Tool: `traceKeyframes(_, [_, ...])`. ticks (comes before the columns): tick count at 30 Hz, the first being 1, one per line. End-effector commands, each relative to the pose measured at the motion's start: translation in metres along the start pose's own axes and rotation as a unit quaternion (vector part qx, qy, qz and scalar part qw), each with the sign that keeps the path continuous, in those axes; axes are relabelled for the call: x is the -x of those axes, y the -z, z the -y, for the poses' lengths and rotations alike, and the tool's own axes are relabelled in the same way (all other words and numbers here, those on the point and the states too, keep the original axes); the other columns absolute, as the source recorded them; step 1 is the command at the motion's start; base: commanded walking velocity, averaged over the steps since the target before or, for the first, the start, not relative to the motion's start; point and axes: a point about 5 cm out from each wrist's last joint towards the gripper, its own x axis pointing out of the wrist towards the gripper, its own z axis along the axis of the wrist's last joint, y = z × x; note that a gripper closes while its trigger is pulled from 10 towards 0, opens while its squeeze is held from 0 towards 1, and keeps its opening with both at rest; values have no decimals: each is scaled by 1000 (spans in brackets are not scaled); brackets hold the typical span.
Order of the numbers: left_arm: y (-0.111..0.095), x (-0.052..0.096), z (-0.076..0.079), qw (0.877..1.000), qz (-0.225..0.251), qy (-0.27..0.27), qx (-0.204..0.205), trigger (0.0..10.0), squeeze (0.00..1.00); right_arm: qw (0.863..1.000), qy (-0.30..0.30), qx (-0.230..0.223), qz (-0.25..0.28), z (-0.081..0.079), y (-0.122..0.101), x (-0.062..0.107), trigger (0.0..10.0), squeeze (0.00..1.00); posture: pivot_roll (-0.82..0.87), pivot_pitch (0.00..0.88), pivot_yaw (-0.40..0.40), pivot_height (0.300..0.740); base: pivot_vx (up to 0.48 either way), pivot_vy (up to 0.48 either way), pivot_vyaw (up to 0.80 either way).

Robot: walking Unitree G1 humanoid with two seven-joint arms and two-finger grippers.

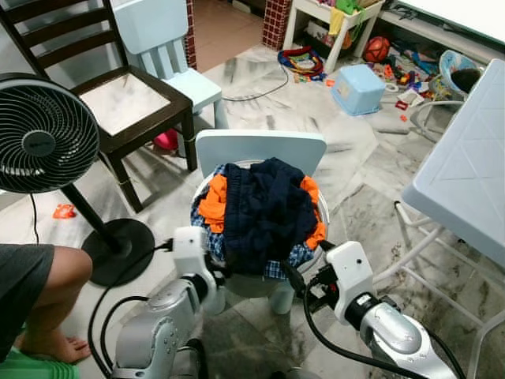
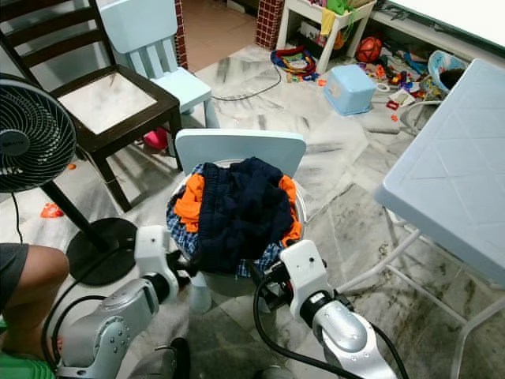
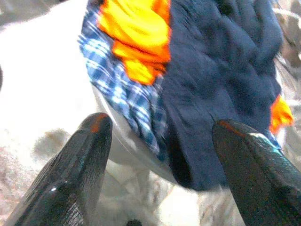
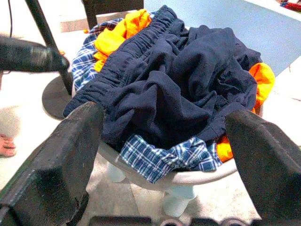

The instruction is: Hang hanger

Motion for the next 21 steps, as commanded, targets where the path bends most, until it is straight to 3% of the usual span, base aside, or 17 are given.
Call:
traceKeyframes(1, [0,-5,20,999,6,21,35,10000,1000,1000,2,1,-1,2,1,-1,10000,0,-31,129,-77,740,0,0,0])
traceKeyframes(4, [-3,-8,27,998,9,29,49,10000,1000,1000,2,2,0,2,1,-1,10000,0,-31,127,-77,740,0,0,0])
traceKeyframes(5, [-5,-11,34,997,11,38,70,10000,1000,1000,1,3,0,2,1,-2,10000,0,-32,122,-76,740,0,0,0])
traceKeyframes(6, [-9,-15,42,993,17,47,109,10000,486,1000,1,4,1,2,1,-2,10000,0,-37,118,-76,740,0,0,0])
traceKeyframes(8, [-9,-15,42,993,17,47,109,10000,486,1000,1,4,1,2,1,-2,10000,0,-37,118,-76,740,0,0,0])
traceKeyframes(9, [-10,-20,50,987,17,56,149,10000,0,1000,0,5,2,2,0,-3,10000,0,-40,117,-74,740,0,0,0])
traceKeyframes(12, [-4,-29,67,977,0,82,195,10000,0,1000,-1,9,6,2,-1,-4,10000,0,-51,115,-71,740,0,0,0])
traceKeyframes(16, [-1,-30,70,976,-7,87,198,10000,0,1000,-1,12,6,2,-1,-4,10000,0,-57,115,-68,740,0,0,0])
traceKeyframes(17, [7,-33,68,971,-25,88,221,10000,0,1000,0,13,6,2,0,-2,10000,0,-60,119,-65,740,0,0,0])
traceKeyframes(21, [21,-36,64,965,-58,78,245,10000,0,1000,2,13,5,3,1,-1,10000,0,-64,119,-64,740,0,0,0])
